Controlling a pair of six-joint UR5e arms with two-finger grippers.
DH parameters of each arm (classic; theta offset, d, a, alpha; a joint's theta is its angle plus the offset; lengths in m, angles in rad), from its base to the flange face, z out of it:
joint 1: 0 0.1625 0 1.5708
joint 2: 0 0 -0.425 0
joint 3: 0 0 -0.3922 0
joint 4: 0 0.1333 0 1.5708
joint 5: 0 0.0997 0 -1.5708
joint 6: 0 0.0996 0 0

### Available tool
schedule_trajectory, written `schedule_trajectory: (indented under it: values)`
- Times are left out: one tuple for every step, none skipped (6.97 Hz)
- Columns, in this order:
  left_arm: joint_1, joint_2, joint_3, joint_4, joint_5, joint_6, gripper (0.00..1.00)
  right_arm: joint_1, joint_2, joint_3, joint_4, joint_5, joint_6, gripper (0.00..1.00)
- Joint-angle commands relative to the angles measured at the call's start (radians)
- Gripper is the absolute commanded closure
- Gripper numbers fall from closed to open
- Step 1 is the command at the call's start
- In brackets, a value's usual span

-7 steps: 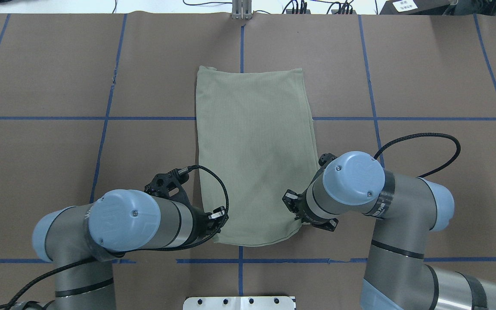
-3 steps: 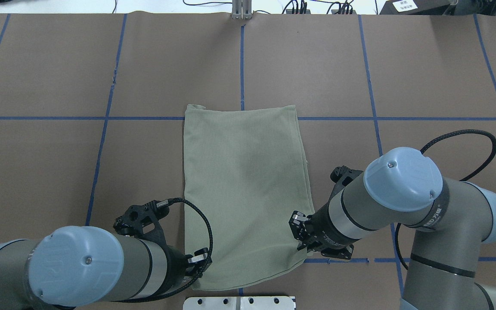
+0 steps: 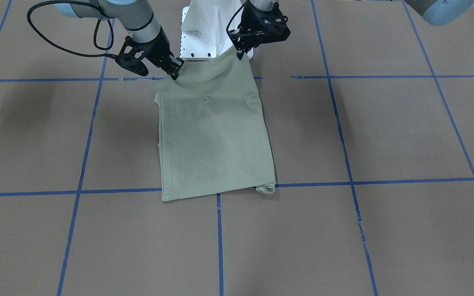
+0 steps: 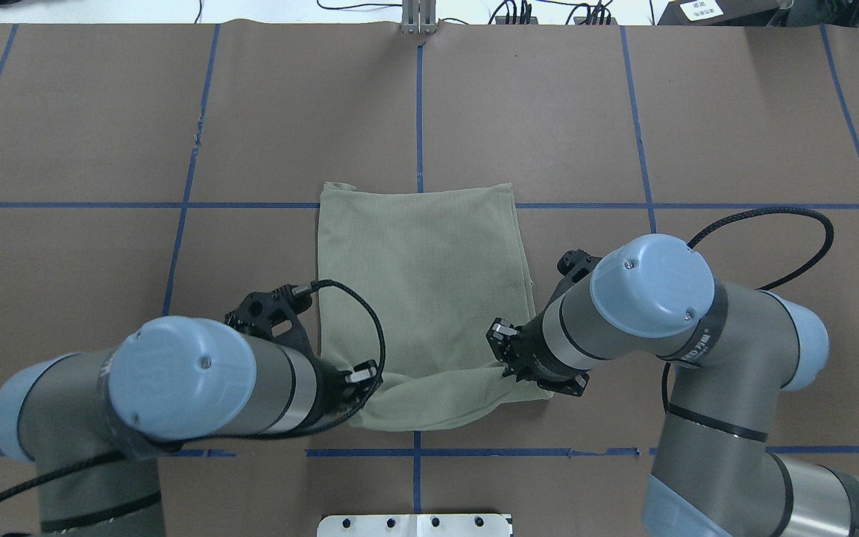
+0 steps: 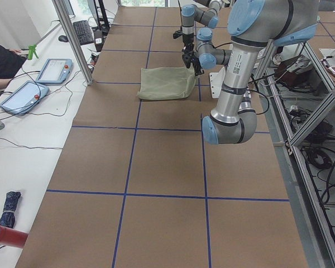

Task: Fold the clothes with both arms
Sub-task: 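Lift the near end with both grippers and fold it over toward the far end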

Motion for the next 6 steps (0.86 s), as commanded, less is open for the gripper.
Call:
schedule_trajectory:
  values:
    - [-0.139,-0.042,0.188,-0.153,-0.003,0.038,1.0,0.089,0.066,-0.127,0.031,-0.027,-0.029,1.0]
    - [-0.192,-0.091,0.288,-0.187,-0.003,0.059,1.0,0.124,0.089,-0.211,0.104,-0.03,-0.041,1.0]
    - [-0.223,-0.117,0.343,-0.197,-0.003,0.088,1.0,0.16,0.124,-0.294,0.164,-0.028,-0.04,1.0]
    - [-0.246,-0.132,0.382,-0.222,-0.003,0.104,1.0,0.177,0.173,-0.368,0.175,-0.027,-0.041,1.0]
    - [-0.267,-0.151,0.432,-0.256,-0.003,0.121,1.0,0.194,0.219,-0.431,0.175,-0.022,-0.04,1.0]
    - [-0.29,-0.183,0.5,-0.273,-0.003,0.122,1.0,0.213,0.236,-0.465,0.177,-0.019,-0.04,1.0]
